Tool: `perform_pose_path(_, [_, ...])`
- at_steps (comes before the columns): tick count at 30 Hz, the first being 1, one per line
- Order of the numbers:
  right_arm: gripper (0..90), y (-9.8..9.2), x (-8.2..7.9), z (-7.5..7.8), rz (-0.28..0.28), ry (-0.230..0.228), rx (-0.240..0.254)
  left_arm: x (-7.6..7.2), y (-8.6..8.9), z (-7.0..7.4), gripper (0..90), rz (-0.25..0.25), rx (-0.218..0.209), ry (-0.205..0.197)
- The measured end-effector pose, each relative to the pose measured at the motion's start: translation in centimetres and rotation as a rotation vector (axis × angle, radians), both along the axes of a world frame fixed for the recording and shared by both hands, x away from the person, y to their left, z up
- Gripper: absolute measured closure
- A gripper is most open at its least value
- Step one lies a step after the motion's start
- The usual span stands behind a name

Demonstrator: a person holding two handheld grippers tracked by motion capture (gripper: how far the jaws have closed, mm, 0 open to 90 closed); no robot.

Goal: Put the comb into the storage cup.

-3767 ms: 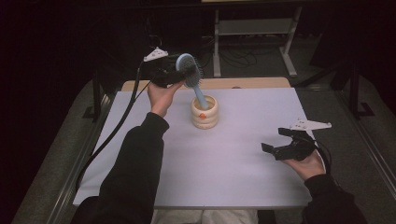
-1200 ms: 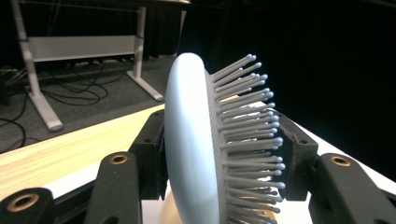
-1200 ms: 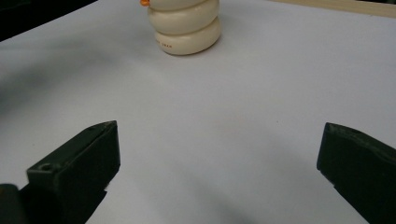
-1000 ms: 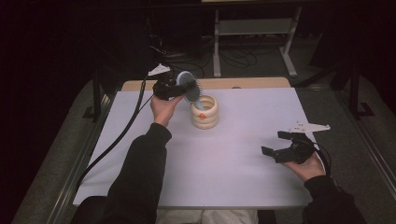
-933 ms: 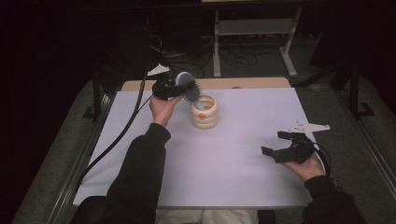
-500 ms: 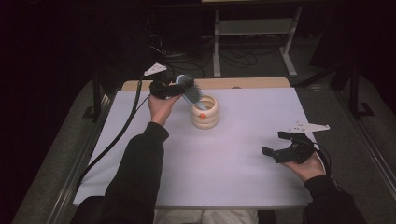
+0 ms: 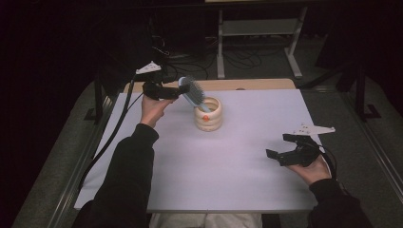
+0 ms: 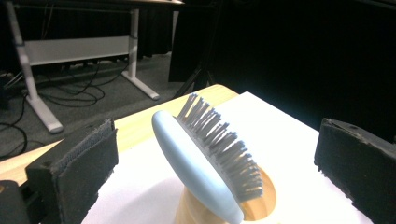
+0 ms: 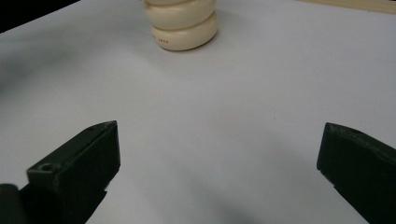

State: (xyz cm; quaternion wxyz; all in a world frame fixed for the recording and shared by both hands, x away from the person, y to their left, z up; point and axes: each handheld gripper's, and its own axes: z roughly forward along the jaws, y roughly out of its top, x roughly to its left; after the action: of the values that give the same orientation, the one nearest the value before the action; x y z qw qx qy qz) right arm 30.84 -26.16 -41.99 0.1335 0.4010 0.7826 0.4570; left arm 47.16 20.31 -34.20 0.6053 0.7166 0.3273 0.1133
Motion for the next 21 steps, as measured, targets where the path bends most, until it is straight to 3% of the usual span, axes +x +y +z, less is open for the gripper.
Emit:
perform_pose_path(10, [0.0, 0.0, 0.0, -0.1, -0.001, 0.004, -0.004, -1.2, 2.3, -0.1, 0.0, 0.015, 0.045, -0.022])
perform_pose_path(13, [0.0, 0.1, 0.0, 0.0, -0.001, 0.003, -0.005, -1.6, 3.0, -0.1, 0.0, 0.015, 0.029, -0.028])
perform_pose_path(21, [0.0, 0.1, 0.0, -0.1, 0.001, 0.003, -0.008, -2.7, 4.6, -0.1, 0.0, 0.027, 0.035, -0.038])
